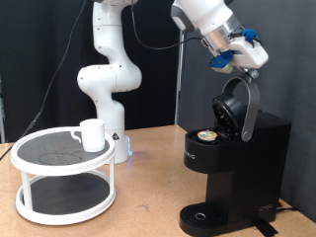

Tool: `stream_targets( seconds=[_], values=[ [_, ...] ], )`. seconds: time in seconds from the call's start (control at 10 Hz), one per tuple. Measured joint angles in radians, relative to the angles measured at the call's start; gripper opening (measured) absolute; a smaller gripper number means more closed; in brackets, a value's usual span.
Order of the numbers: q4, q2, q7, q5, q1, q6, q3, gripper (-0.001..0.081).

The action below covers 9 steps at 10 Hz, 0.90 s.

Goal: Make a cup of coffee with the keurig machine

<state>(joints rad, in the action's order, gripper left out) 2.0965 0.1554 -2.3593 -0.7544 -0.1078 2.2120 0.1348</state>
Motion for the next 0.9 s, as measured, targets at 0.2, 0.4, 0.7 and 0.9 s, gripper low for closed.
stream_targets(
  seconds=[0.2, 0.4, 0.7, 0.9],
  values=[
    [0.001, 0.007, 0.002, 0.018, 0.011, -0.014, -0.004, 0.0],
    [0.005, 0.022, 0.005, 0.057, 0.029, -0.038, -0.013, 0.0],
    [0.033, 0.05, 0.015, 0.11, 0.062, -0.054, -0.034, 0.0],
    [0.057, 0.062, 0.015, 0.152, 0.087, -0.052, -0.046, 0.0]
  ],
)
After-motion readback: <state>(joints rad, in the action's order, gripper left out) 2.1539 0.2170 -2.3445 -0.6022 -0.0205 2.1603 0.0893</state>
